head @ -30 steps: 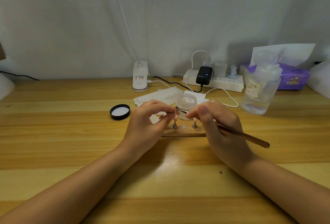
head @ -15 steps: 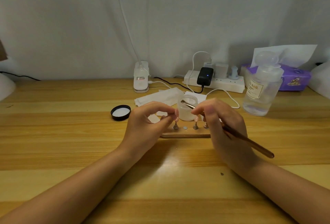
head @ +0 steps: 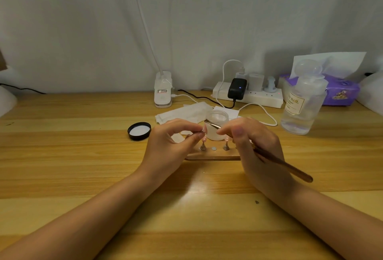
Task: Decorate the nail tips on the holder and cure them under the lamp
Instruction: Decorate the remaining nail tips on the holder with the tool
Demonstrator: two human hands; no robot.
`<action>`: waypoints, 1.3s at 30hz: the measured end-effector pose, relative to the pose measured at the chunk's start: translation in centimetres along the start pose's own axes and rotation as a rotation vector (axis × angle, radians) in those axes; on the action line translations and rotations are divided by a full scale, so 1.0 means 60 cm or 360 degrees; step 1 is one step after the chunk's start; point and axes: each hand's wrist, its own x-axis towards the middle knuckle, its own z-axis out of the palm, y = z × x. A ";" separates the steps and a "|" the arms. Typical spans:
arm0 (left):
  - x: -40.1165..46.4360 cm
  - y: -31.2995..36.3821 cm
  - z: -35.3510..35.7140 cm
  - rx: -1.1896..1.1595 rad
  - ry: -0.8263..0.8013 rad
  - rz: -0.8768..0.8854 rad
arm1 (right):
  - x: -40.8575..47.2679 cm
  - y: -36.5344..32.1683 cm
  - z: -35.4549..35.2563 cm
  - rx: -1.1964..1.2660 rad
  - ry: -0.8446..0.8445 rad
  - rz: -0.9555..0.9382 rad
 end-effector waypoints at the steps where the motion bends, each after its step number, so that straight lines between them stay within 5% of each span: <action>1: 0.000 0.000 0.000 0.0003 0.0002 -0.0002 | 0.001 0.000 0.000 0.0003 -0.0015 -0.0003; 39: 0.000 0.002 0.000 -0.0036 -0.0006 -0.0043 | -0.003 -0.007 -0.002 0.0112 -0.0047 0.0226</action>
